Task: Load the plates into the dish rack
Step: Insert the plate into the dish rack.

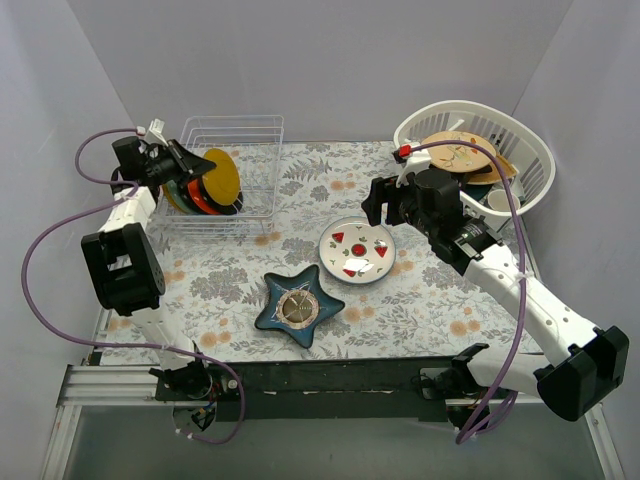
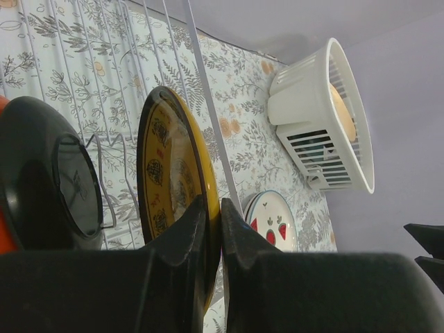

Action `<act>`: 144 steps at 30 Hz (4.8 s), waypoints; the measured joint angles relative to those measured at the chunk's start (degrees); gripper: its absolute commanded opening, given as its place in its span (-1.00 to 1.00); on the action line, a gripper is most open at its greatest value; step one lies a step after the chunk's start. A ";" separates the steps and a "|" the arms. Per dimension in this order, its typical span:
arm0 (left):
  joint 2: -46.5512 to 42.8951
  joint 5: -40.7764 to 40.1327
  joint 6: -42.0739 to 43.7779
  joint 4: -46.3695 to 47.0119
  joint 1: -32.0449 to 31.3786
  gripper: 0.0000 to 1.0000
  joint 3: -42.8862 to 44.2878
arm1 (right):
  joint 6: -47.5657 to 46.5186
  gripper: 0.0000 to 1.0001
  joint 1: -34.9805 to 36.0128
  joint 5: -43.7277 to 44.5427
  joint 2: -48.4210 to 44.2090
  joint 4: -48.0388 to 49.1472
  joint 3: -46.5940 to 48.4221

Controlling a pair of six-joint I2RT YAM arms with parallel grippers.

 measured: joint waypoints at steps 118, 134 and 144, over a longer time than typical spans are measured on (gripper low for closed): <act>2.19 1.73 -4.63 8.57 0.83 -1.00 -0.37 | 1.09 0.62 0.00 -0.68 1.11 0.02 -2.78; 2.27 0.57 -4.42 9.99 0.87 -1.00 -4.28 | 1.09 0.62 0.00 -0.66 1.11 0.02 -2.80; 6.03 -0.70 -4.55 11.80 -0.15 -1.00 -4.83 | 1.11 0.62 0.00 -0.66 1.03 -0.11 -3.78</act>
